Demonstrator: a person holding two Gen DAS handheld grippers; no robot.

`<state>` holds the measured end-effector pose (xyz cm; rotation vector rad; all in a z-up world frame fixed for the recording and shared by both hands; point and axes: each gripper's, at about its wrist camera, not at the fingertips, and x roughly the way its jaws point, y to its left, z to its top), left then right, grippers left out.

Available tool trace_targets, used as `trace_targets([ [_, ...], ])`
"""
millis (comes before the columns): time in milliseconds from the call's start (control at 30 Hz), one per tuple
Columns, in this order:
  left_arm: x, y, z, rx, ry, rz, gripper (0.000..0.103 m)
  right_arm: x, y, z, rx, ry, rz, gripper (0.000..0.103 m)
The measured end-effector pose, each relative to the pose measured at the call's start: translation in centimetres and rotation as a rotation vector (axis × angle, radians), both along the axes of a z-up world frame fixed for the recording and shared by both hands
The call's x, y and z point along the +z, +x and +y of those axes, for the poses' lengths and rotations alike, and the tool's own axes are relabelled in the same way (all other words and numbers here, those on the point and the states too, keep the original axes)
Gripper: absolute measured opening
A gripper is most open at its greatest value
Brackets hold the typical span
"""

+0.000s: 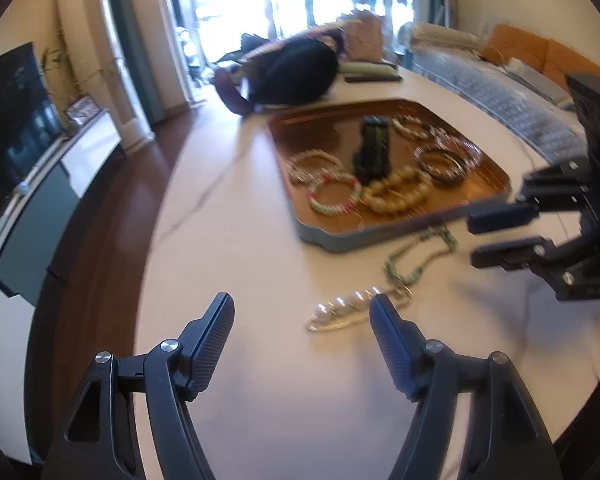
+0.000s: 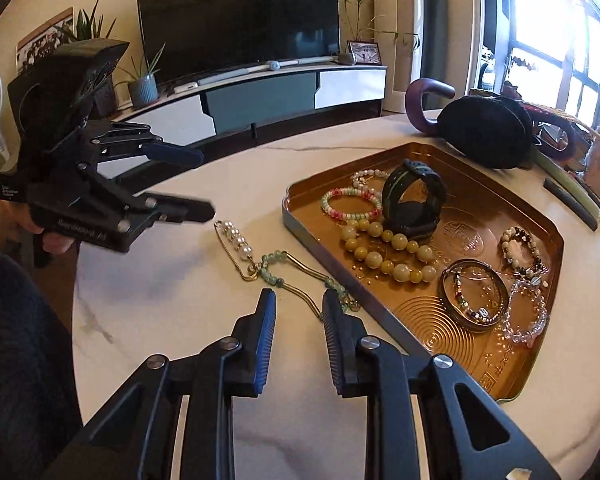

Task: Organize jewelry
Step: 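Grasp the pearl brooch pin with the left gripper while the right gripper grasps the green-bead chain, then lift the pearl pin with the left gripper while the right gripper lifts the green-bead chain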

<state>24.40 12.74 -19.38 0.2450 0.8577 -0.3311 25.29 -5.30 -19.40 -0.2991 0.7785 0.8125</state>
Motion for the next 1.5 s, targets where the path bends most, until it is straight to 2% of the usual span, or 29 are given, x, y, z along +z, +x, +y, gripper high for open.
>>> trace_targets([
  [167,-1.6,0.2,-1.5,-0.075,0.053,0.031,0.07,-1.0,0.0,1.2,0.027,-0.048,-0.005,0.023],
  [233,-1.8,0.7,-1.4,-0.08,0.03,0.046,0.07,-1.3,0.2,1.9,0.041,-0.057,0.0,0.023],
  [367,-2.3,1.7,-1.0,-0.09,-0.047,0.077,0.07,-0.9,0.8,1.8,0.039,-0.008,0.01,0.023],
  [500,-2.5,2.0,-0.9,-0.084,-0.069,0.092,0.069,-1.8,2.2,1.8,0.002,-0.023,0.081,0.023],
  [533,-2.5,1.9,-1.0,-0.087,-0.071,0.093,0.067,-2.0,2.4,1.8,-0.01,-0.035,0.09,0.023],
  [567,-2.5,1.9,-1.0,-0.094,-0.071,0.093,0.06,-2.0,2.4,1.8,-0.013,-0.034,0.088,0.023],
  [600,-2.4,1.7,-1.2,-0.102,-0.068,0.094,0.05,-2.1,2.2,1.8,-0.014,-0.044,0.084,0.023],
  [633,-2.2,1.6,-1.3,-0.101,-0.066,0.099,0.044,-2.1,2.0,1.9,-0.022,-0.059,0.071,0.023],
  [700,-2.1,1.3,-1.3,-0.089,-0.063,0.117,0.024,-2.1,1.5,2.1,-0.036,-0.079,0.052,0.021],
  [733,-2.0,1.0,-1.4,-0.088,-0.061,0.129,0.021,-2.1,1.2,2.2,-0.044,-0.085,0.052,0.017],
  [767,-1.9,0.7,-1.6,-0.088,-0.053,0.137,0.018,-2.0,1.0,2.2,-0.052,-0.09,0.065,0.01],
  [800,-1.9,0.3,-1.8,-0.087,-0.042,0.138,0.017,-1.9,0.7,2.2,-0.063,-0.095,0.085,0.009],
  [900,-1.7,-0.5,-2.5,-0.075,-0.012,0.156,0.016,-1.8,-0.1,1.9,-0.105,-0.083,0.132,0.009],
  [1000,-1.4,-1.4,-3.3,-0.095,-0.009,0.164,0.016,-1.5,-0.9,1.7,-0.071,-0.022,0.205,0.008],
  [1067,-1.0,-2.1,-3.7,-0.113,0.007,0.137,0.016,-0.9,-1.6,1.8,-0.06,-0.027,0.165,0.008],
  [1133,-0.7,-2.2,-3.6,-0.109,0.009,0.114,0.018,-0.4,-1.8,1.5,-0.071,-0.05,0.111,0.013],
  [1167,-0.5,-2.1,-3.3,-0.103,-0.001,0.109,0.018,-0.3,-1.7,1.3,-0.079,-0.057,0.105,0.025],
  [1200,-0.5,-1.8,-3.1,-0.097,-0.011,0.11,0.02,-0.3,-1.7,1.1,-0.085,-0.057,0.105,0.047],
  [1267,-0.7,-1.1,-2.5,-0.086,-0.038,0.121,0.024,-0.3,-1.6,0.7,-0.107,-0.045,0.102,0.073],
  [1400,-1.7,0.2,-2.0,-0.082,-0.07,0.157,0.031,-0.9,-1.0,0.7,-0.117,-0.039,0.129,0.073],
  [1467,-1.8,0.5,-2.0,-0.1,-0.107,0.162,0.036,-1.8,-0.6,1.5,-0.11,-0.075,0.138,0.073],
  [1500,-1.9,0.6,-2.0,-0.101,-0.121,0.164,0.038,-2.0,-0.7,1.7,-0.109,-0.09,0.109,0.073],
])
